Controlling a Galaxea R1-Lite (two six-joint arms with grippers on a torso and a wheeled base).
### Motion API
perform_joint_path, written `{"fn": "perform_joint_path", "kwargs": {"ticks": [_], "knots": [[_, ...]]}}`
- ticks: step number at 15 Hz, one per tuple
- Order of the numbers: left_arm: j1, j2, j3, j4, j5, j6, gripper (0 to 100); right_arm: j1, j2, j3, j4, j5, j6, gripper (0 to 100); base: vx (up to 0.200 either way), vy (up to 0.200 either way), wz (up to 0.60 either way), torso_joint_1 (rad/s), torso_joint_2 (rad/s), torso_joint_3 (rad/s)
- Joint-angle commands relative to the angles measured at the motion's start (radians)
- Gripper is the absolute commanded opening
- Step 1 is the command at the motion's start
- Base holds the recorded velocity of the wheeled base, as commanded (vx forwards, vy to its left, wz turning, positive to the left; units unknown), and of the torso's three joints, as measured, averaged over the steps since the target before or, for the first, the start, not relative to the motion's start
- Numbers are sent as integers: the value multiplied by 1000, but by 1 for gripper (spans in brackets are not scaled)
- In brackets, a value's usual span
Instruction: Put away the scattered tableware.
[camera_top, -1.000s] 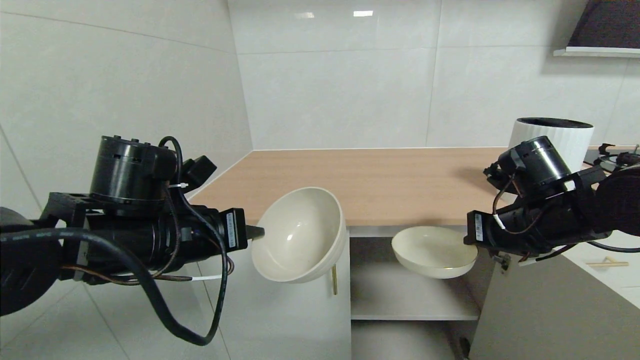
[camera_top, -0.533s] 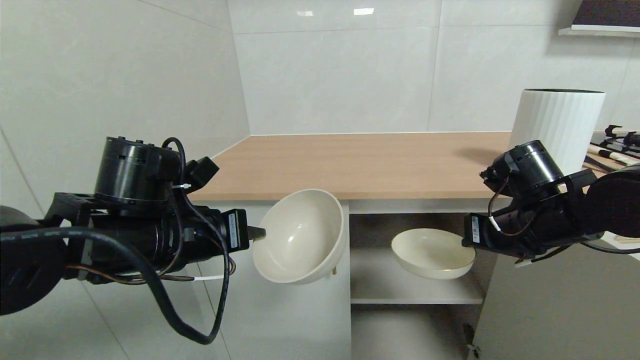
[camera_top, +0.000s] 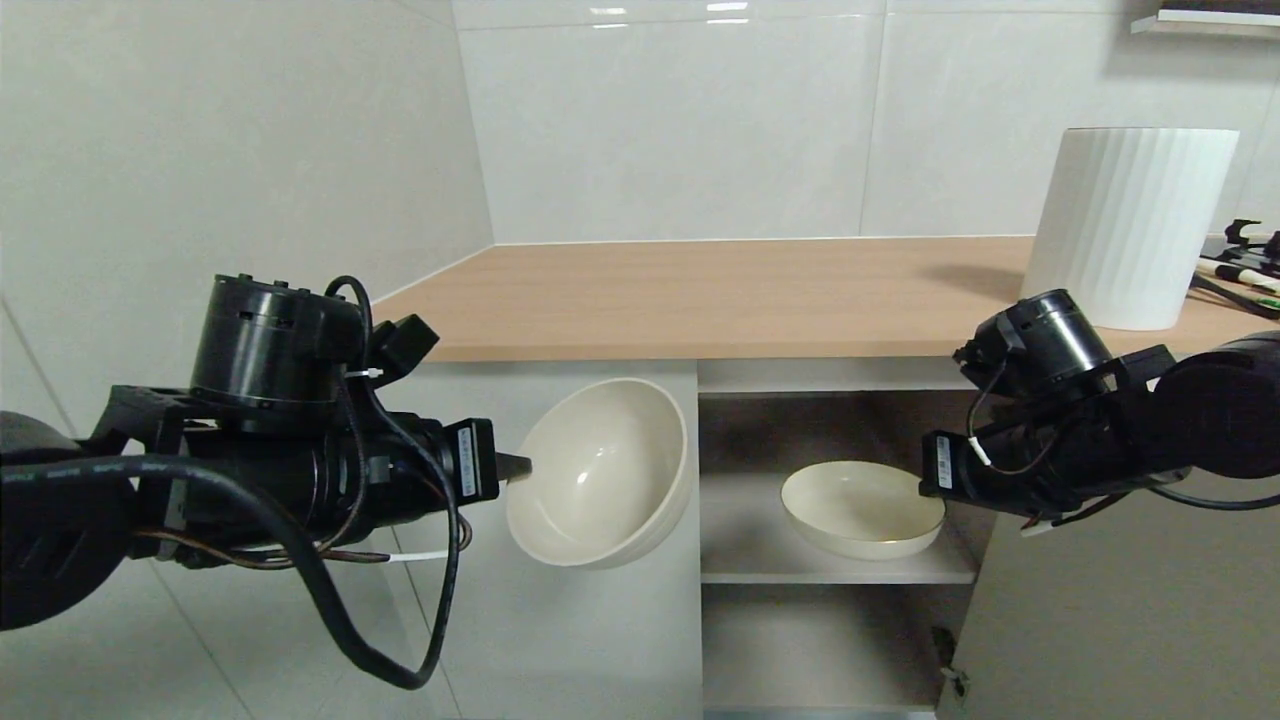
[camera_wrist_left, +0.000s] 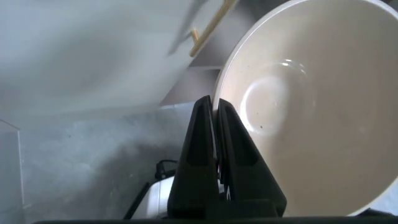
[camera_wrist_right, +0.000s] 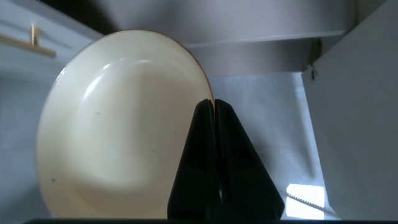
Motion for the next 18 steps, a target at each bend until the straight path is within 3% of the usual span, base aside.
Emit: {"fn": "perform_joint_path", "kwargs": {"ticks": [1, 4, 13, 18], "knots": [[0, 5, 1, 0, 0, 0, 0, 0, 17, 0, -14, 0, 1, 0, 0, 0, 0, 0, 0, 0], [-1, 30, -1, 0, 0, 10, 0, 0, 74, -3, -47, 0, 1, 0, 0, 0, 0, -63, 78, 78], [-1, 47, -1, 0, 3, 13, 0, 20, 459, -13, -359, -34, -11, 0, 0, 0, 0, -10, 16, 10], [-15, 48, -1, 0, 6, 13, 0, -1, 639, -107, -458, -132, -42, 0, 0, 0, 0, 0, 0, 0]]}}
